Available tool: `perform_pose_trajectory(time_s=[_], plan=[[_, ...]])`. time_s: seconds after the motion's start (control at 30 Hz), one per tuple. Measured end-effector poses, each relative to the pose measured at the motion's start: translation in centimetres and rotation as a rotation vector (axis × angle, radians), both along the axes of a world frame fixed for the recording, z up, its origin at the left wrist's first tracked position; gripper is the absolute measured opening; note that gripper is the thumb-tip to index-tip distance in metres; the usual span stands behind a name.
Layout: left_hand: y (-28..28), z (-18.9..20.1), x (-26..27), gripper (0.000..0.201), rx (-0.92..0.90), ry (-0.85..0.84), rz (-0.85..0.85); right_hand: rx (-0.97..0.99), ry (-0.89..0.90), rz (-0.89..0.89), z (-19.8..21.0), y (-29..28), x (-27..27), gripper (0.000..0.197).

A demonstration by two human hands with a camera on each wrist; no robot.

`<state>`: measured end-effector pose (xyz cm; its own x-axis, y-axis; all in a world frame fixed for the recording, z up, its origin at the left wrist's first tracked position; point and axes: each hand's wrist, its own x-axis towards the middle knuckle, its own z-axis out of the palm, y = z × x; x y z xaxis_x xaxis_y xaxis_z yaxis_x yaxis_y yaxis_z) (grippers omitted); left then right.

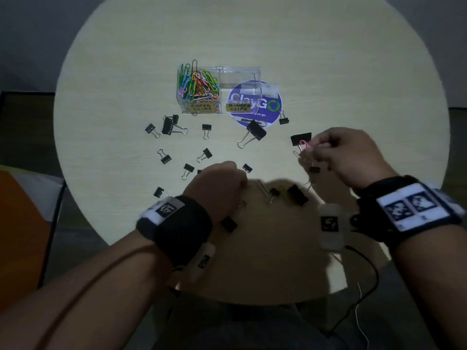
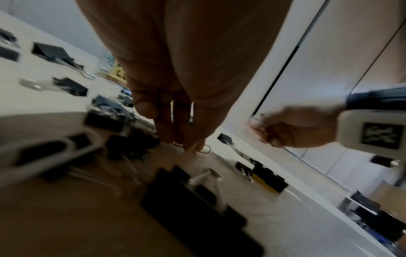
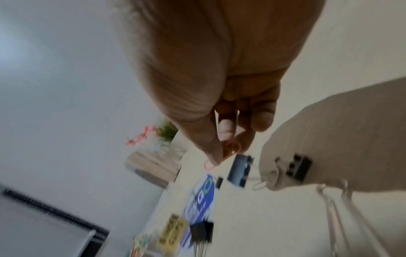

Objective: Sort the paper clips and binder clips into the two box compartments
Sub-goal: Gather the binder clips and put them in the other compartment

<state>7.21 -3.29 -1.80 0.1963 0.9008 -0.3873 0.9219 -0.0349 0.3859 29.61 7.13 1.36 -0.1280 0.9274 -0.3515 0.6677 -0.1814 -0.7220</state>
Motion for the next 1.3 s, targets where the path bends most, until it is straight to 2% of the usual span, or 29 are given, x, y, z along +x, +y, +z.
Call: perform_pose_trajectory(time_s=[0.07,0.17,0.23,0.33,0.4,0.43,0.53,0.57,0.67,0.8,0.9,0.97,1.07,1.1,1.2,1.3], plan=[[-0.3,-0.1,-0.8,0.025,0.045,-0.012,0.045,-0.043,0.000,-0.032,0.8,-0.3,2.1,0.009],[-0.9,-0.8,-2.4,0.030,0.077,-0.079,0.152,-0.062,-0.029,-0.007,0.4,-2.1,3.3,0.006],[-1.2,-0.9,-2.8,0.023,0.091,-0.093,0.184,-0.014,-0.075,0.088,-0.4,-3.9,2.8,0.005],[-1.1,-0.9,-2.2,0.023,0.134,-0.163,0.186,0.060,-0.202,0.340,-1.5,-6.9,0.9,0.006],[-1.1,-0.5,-1.7,0.025,0.149,-0.217,0.232,0.086,-0.227,0.342,-2.1,-7.7,0.5,0.002],[-1.1,-0.4,-1.9,0.022,0.144,-0.253,0.312,0.122,-0.244,0.327,-2.5,-7.8,0.5,0.002],[-1.6,0.6,-3.7,0.009,0.112,-0.441,0.767,0.242,-0.311,0.337,-3.0,-7.6,0.7,0.010],[-2.0,0.8,-4.9,0.007,0.140,-0.459,0.867,0.271,-0.325,0.349,-3.1,-7.6,0.5,0.010],[-3.6,1.1,-8.9,0.010,0.170,-0.428,1.009,0.308,-0.394,0.425,-3.2,-8.0,-0.4,0.006],[-5.6,0.1,-12.0,0.009,0.124,-0.361,1.101,0.276,-0.513,0.487,-3.5,-8.1,-0.7,0.004],[-6.3,-0.5,-12.5,0.007,0.128,-0.438,1.171,0.239,-0.527,0.461,-3.1,-8.1,-1.3,0.004],[-6.6,-0.8,-12.6,0.009,0.126,-0.508,1.219,0.214,-0.492,0.419,-2.9,-8.1,-1.5,0.001],[-6.5,-0.6,-12.7,0.008,0.117,-0.571,1.244,0.177,-0.320,0.389,-2.6,-7.7,-1.0,0.014],[-6.3,-0.3,-12.8,0.007,0.113,-0.555,1.225,0.151,-0.248,0.326,-2.2,-7.1,-1.0,0.014],[-4.9,1.1,-13.0,0.005,0.145,-0.490,1.125,0.009,0.029,-0.028,0.9,-3.5,-1.1,0.011],[-2.5,2.7,-13.5,0.002,0.195,-0.538,1.077,0.085,0.224,-0.145,4.8,1.1,-2.2,0.017]])
